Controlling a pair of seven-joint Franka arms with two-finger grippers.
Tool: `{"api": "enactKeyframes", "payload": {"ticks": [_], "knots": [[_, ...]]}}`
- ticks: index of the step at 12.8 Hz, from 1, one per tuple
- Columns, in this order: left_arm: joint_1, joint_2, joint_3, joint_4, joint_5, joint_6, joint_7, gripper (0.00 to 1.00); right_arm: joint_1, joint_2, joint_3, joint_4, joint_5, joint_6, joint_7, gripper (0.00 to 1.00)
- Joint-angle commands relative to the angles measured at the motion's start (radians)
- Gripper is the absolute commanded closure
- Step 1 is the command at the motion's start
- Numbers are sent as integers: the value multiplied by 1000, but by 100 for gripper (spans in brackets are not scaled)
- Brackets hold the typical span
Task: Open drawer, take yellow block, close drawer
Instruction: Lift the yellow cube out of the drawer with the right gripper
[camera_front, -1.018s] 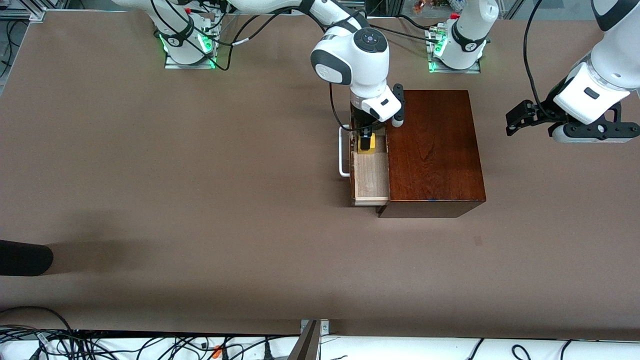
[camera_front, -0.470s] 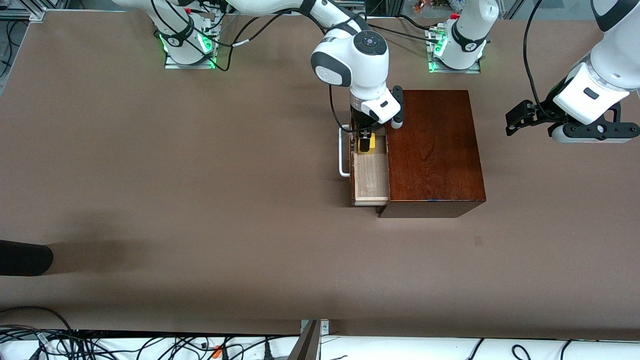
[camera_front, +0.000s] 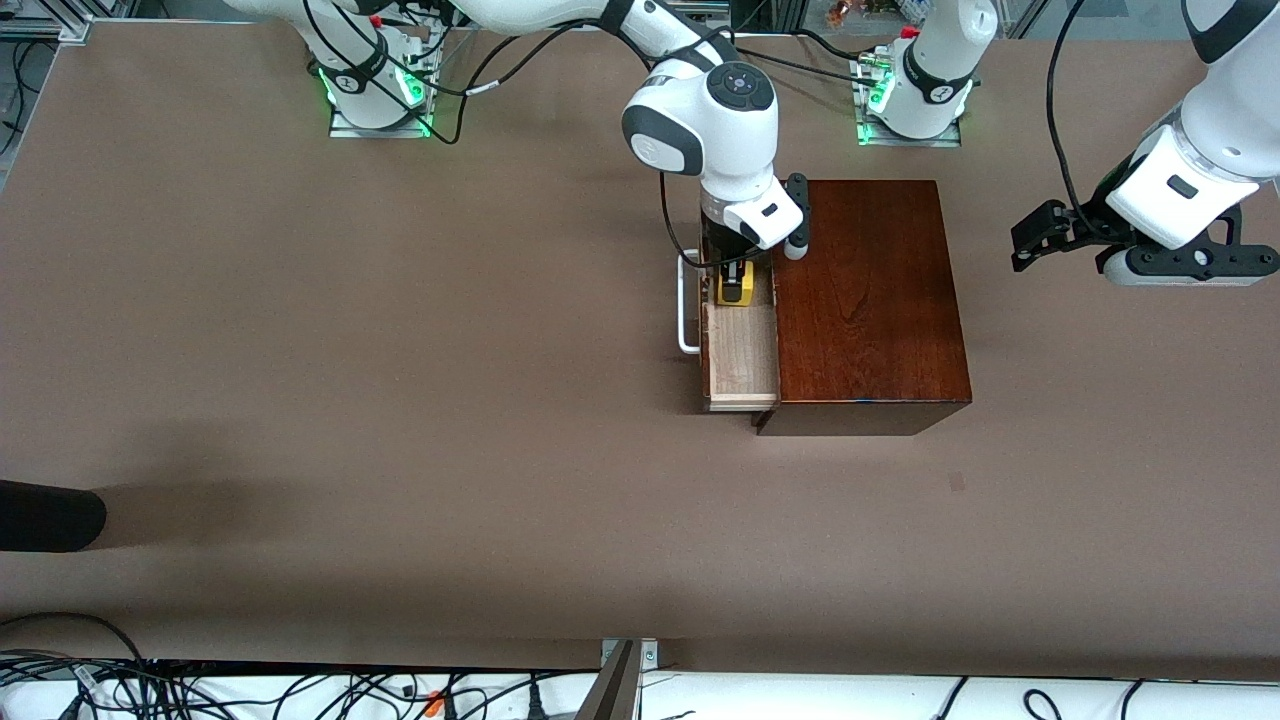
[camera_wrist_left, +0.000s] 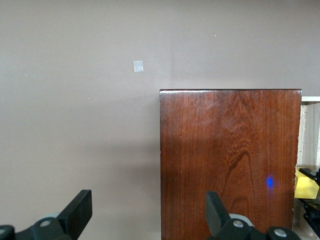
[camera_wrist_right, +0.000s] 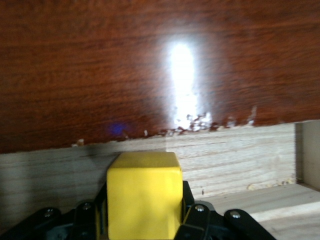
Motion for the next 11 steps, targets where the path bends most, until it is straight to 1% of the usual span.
{"api": "enactKeyframes", "payload": {"ticks": [1, 3, 5, 6, 7, 8, 9, 11], "knots": [[7, 18, -10, 36, 22, -24, 10, 0, 6, 8, 3, 77, -5, -77, 11, 84], [7, 18, -10, 36, 22, -26, 10, 0, 1, -10, 6, 103, -2, -160, 34, 85], [7, 18, -10, 36, 24, -24, 10, 0, -3, -73, 3, 109, 13, -227, 81, 85], [7, 18, -10, 36, 22, -24, 10, 0, -9, -105, -6, 109, 37, -231, 100, 85], [7, 18, -10, 36, 24, -24, 10, 0, -26, -118, -6, 109, 54, -232, 100, 85], [7, 18, -10, 36, 22, -26, 10, 0, -49, -128, -8, 109, 85, -238, 101, 86], [7, 18, -10, 36, 22, -24, 10, 0, -86, -165, -8, 108, 125, -259, 101, 88], [9, 18, -10, 36, 22, -24, 10, 0, -162, -219, -6, 106, 139, -325, 94, 88]]}}
